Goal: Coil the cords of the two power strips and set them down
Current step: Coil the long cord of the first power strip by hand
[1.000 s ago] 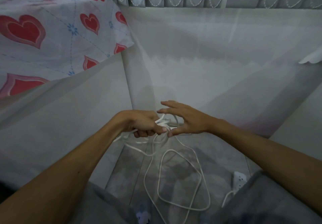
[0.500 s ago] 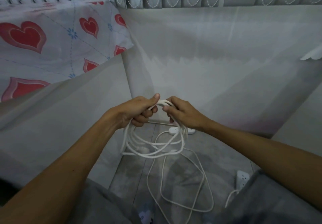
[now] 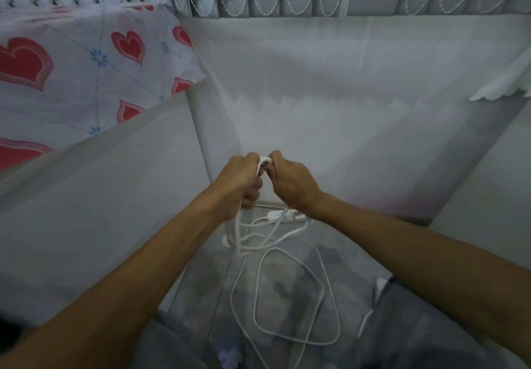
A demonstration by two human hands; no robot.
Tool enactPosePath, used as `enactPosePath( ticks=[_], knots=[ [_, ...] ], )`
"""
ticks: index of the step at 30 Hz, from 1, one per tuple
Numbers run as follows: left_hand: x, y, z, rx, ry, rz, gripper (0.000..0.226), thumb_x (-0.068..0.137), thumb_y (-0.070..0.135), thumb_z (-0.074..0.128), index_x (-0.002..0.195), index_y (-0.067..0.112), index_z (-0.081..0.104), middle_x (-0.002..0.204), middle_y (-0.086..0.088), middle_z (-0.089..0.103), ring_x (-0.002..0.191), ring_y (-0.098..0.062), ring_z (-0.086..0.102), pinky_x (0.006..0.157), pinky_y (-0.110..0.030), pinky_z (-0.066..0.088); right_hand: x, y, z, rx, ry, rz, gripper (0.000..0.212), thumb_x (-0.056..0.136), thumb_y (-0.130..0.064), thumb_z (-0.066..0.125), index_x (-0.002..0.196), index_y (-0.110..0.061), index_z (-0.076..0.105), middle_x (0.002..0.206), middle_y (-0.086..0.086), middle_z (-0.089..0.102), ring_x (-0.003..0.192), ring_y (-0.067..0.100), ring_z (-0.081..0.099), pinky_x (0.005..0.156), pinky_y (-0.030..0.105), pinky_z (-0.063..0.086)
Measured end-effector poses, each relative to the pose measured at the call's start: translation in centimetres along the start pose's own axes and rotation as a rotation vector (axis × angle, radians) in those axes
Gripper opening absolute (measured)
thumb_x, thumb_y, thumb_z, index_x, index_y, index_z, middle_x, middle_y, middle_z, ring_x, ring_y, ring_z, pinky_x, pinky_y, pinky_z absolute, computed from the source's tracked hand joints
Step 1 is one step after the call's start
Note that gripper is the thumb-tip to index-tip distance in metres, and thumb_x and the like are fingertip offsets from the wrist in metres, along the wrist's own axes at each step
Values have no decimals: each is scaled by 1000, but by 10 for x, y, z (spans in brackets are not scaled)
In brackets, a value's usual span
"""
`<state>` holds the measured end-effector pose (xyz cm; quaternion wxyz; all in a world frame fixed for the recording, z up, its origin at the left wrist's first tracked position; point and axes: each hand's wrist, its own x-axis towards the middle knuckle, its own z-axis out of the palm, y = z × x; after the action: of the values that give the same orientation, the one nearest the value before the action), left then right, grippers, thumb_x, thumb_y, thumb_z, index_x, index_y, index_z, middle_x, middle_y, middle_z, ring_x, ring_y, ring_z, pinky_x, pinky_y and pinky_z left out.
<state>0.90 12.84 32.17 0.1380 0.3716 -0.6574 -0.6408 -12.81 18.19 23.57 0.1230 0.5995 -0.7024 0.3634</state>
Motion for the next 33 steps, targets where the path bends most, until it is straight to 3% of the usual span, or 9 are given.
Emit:
enactPosePath(
  ticks=[4,12,15,19,21,25,27,30,33],
  knots=[
    [-10,7,7,-579,-391,-275,33,93,18,31,63,13,42,40,7,25,24,-4,22,31,-11,14,5,18,-11,-76,153,-204,39,104,-44,19,96,-14,42,62,9,60,44,32,54,43,26,31],
    [-21,10,10,-817,-726,-318,29,94,23,37,70,10,46,42,6,30,24,-5,30,30,-17,17,8,29,-29,-7,235,-259,37,104,-45,19,99,-16,42,68,8,61,48,28,56,43,32,42],
    [-19,12,15,-657,-588,-283,38,101,33,35,74,10,49,42,6,32,27,-5,30,32,-15,20,5,32,-31,-43,225,-253,43,104,-44,19,96,-12,45,66,7,58,45,27,52,41,29,39],
    [-13,6,18,89,-90,18,48,100,47,46,79,7,62,55,-4,58,44,-17,55,52,-27,50,-2,45,-35,-152,201,-150,60,103,-49,17,91,-3,54,62,5,56,42,29,50,43,26,30],
    [-9,-1,15,318,70,211,49,96,50,49,79,9,68,61,-4,67,57,-19,68,64,-30,53,-3,53,-40,-148,196,-58,64,101,-54,16,91,-2,52,61,7,56,43,32,51,43,29,32],
    [-8,-10,29,360,236,446,51,99,50,44,68,15,64,55,1,60,54,-19,62,60,-34,52,-5,56,-44,-113,212,-1,64,100,-55,16,90,-1,50,59,7,53,43,32,49,44,31,32],
    [-9,-9,36,208,214,419,54,100,51,40,65,14,58,51,3,51,47,-18,50,51,-34,46,-4,53,-44,-99,220,3,62,100,-54,18,89,-2,49,58,5,51,42,31,48,45,29,29],
    [-12,5,36,-166,-43,132,52,100,55,37,70,14,48,46,5,33,39,-11,28,41,-21,24,-2,52,-47,-80,247,1,62,101,-53,18,88,-2,49,58,2,47,42,28,45,45,29,30],
    [-8,12,27,-288,-227,-8,53,98,59,37,71,15,46,44,8,28,35,-7,21,38,-17,19,0,48,-48,-64,273,12,61,101,-52,18,87,-1,48,58,2,46,42,26,43,45,29,29]
  ],
)
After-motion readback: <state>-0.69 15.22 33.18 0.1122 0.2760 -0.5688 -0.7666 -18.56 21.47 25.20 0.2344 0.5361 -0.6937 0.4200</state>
